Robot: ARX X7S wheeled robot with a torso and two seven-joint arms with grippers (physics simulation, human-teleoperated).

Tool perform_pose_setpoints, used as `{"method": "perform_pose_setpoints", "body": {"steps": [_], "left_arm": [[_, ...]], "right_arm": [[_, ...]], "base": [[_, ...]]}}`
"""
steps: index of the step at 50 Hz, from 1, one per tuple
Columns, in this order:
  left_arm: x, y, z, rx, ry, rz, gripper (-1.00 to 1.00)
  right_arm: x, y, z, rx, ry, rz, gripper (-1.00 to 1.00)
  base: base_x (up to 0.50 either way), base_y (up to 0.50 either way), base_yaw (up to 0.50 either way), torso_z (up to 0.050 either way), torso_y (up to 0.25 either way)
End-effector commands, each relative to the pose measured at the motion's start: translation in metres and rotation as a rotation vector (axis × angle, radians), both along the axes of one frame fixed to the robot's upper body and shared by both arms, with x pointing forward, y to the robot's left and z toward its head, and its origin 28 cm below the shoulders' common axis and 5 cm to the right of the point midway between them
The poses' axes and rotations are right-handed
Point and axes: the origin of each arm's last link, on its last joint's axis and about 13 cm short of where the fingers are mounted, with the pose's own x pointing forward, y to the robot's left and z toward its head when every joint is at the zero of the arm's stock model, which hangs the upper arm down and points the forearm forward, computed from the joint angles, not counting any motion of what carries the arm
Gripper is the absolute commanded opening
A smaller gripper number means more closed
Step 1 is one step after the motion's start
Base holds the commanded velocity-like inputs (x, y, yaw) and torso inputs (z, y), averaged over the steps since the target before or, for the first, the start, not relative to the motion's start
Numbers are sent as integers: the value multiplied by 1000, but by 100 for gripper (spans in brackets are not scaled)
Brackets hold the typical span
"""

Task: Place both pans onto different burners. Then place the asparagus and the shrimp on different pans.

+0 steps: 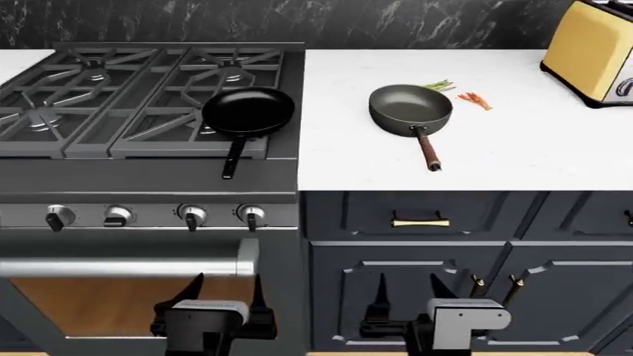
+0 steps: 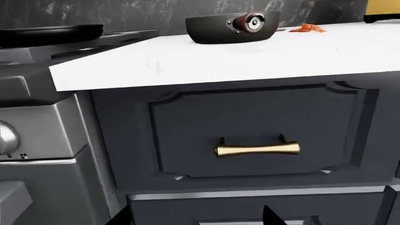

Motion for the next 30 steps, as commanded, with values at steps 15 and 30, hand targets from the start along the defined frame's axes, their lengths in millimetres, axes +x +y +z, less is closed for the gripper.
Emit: {"method": "perform_pose_setpoints", "body": {"steps": [15,30], "left_arm": [[-11,29,117,0,169,-93,100],[-30,38,227,130,-11,-151,100]], "right_arm": [[-9,-25,87,-38,48,10,100],[-27,-37,192,-188,-30,7,100]], "base": [[0,0,0,0,0],[0,0,0,0,0]]}}
